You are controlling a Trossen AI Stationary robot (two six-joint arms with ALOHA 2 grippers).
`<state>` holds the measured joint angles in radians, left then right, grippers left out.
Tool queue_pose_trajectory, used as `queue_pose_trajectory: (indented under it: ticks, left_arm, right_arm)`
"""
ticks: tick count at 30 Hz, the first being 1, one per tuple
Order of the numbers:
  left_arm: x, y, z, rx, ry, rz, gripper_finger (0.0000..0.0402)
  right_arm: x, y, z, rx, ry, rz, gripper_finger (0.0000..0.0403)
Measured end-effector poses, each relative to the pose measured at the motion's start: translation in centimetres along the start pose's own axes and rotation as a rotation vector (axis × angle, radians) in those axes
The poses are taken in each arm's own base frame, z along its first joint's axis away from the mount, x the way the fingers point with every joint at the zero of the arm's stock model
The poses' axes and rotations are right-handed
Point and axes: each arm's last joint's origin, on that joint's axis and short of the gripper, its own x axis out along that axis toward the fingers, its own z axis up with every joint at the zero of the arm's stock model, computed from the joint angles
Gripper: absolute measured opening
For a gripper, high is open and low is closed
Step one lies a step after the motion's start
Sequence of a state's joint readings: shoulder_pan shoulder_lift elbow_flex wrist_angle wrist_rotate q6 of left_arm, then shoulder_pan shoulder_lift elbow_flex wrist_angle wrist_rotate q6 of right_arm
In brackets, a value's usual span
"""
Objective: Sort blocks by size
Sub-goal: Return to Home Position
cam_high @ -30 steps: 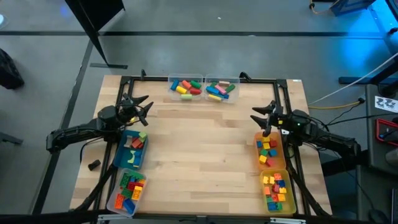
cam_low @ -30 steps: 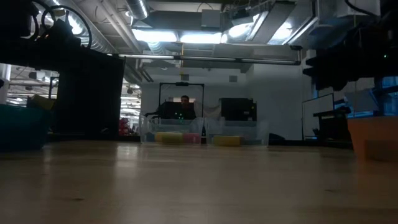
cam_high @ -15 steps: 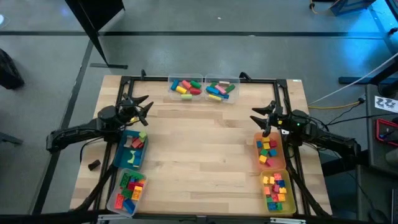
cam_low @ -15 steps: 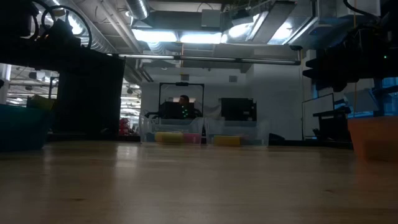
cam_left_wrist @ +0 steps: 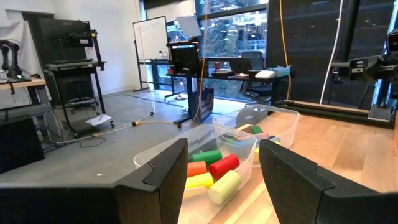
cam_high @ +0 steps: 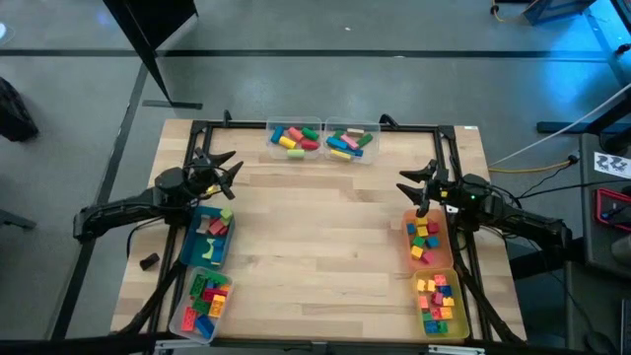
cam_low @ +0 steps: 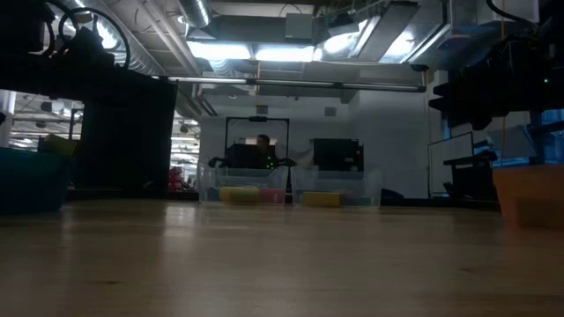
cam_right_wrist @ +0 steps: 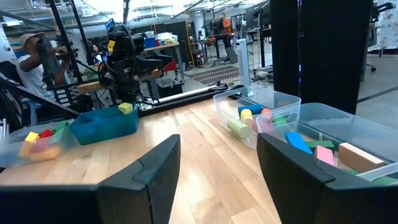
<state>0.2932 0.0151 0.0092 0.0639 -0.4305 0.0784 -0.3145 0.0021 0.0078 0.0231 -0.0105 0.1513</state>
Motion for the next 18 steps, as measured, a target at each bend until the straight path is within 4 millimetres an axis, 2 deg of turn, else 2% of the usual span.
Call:
queue_pose_trajectory:
  ticks: [18]
  left_arm:
    - [0.0, 0.0, 0.0, 0.0, 0.0, 0.0, 0.0184]
  right_arm:
    - [0.24, -0.05, -0.32, 0.0, 0.04, -0.006, 0.0214]
